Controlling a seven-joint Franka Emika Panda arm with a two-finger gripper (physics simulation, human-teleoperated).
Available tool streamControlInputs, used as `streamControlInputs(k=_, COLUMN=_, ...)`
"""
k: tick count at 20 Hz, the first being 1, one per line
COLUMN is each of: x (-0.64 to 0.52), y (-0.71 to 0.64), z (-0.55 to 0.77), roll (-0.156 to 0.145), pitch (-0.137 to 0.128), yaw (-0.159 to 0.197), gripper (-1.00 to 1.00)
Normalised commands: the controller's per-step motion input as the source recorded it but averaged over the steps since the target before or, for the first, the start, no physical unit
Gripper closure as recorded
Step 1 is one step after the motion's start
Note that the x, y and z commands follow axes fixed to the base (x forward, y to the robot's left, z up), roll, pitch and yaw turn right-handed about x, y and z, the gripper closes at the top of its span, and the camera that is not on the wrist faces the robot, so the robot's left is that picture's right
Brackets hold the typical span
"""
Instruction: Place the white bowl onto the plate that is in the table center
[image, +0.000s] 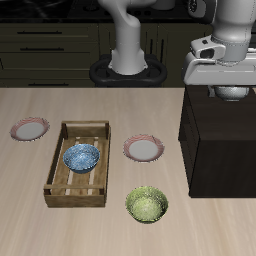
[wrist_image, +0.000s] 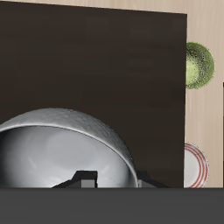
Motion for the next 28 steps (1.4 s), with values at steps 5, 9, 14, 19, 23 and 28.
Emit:
streamControlInputs(k=5, x=-0.17, y=-0.26, z=0.15, roll=0.021, pitch=-0.026, yaw=-0.002, gripper=1.00)
streamControlInputs(k=9, x=-0.28, y=-0.37, z=0.03, roll=0.044, pitch=-0.011, yaw=0.010, gripper=1.00)
streamControlInputs(k=14, x=-0.28, y=-0.36, z=0.03, roll=0.021, pitch=-0.030, yaw=0.031, gripper=1.00)
streamControlInputs(k=19, x=-0.17, y=-0.38, z=0.05, roll=0.005, pitch=-0.029, yaw=0.026, gripper=1.00)
streamControlInputs(k=23, x=-0.14, y=-0.67, z=-0.06, roll=-0.032, pitch=-0.020, yaw=0.017, gripper=1.00)
streamControlInputs(k=28, x=-0.05, y=-0.28, z=-0.02, roll=-0.018, pitch=-0.008, yaw=-0.007, gripper=1.00)
